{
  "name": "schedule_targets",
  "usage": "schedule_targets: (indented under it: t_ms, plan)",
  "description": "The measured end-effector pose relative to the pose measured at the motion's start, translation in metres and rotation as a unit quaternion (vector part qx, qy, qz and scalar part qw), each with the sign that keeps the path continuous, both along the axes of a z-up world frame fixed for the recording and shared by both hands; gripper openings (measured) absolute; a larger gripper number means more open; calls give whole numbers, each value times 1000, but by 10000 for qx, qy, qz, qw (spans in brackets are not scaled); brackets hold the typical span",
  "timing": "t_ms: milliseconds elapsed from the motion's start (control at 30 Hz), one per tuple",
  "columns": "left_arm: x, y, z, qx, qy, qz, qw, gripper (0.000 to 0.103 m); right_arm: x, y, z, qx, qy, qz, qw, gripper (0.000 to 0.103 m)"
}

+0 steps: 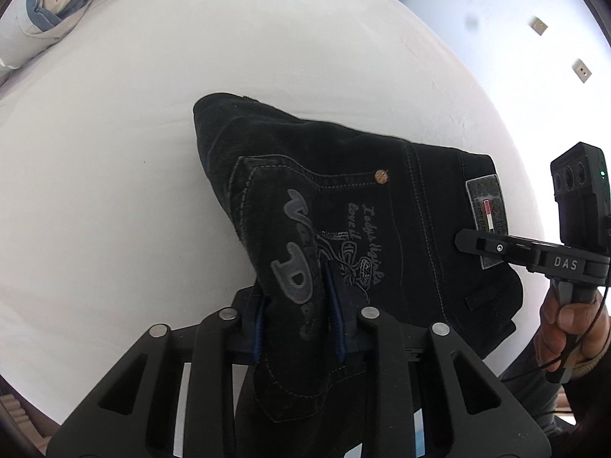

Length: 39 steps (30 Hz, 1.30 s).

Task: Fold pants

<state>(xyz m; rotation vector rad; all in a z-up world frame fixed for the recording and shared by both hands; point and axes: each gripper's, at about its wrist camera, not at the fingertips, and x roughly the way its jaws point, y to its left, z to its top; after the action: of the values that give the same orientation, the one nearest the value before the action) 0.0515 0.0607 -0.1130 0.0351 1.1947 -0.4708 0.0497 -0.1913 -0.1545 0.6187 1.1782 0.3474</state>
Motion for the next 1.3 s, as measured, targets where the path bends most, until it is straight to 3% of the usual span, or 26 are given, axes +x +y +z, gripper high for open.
schedule_targets:
  t_ms: [333, 500, 767, 900, 967, 1000, 1033, 1133, 1200, 1300]
  plan:
    - [-8, 4, 32, -146, -414, 55, 9990, 22, -2, -4, 44, -125, -587, 78, 9982, 19]
    - [9, 0, 44, -243, -565, 74, 9981, 22, 18, -19, 58, -154, -703, 78, 9974, 19]
    - [41, -21, 37, -344, -602, -7, 9976, 22, 52, -54, 58, -229, -687, -89, 9973, 19]
    - [66, -35, 14, -453, -489, -22, 9978, 23, 70, -75, 40, -116, -541, -123, 9984, 19]
    - [75, -34, -7, -406, -360, 36, 9985, 30, 81, -89, 16, 28, -320, -189, 9993, 24]
    - [80, -32, -16, -357, -255, 104, 9990, 40, 84, -97, 3, 76, -156, -236, 9996, 34]
    - [85, -31, -27, -315, -150, 205, 9992, 55, 85, -106, -13, 156, 53, -315, 9994, 38]
    - [84, -13, -45, -461, -43, 524, 9976, 84, 77, -130, -33, 933, 51, -465, 9945, 41]
    - [75, -5, -41, -306, -160, 675, 9971, 85, 65, -137, -20, 690, -85, -548, 9961, 56]
    - [41, 2, -10, 319, -929, 666, 9929, 85, 40, -147, 15, 141, -463, -889, 9949, 74]
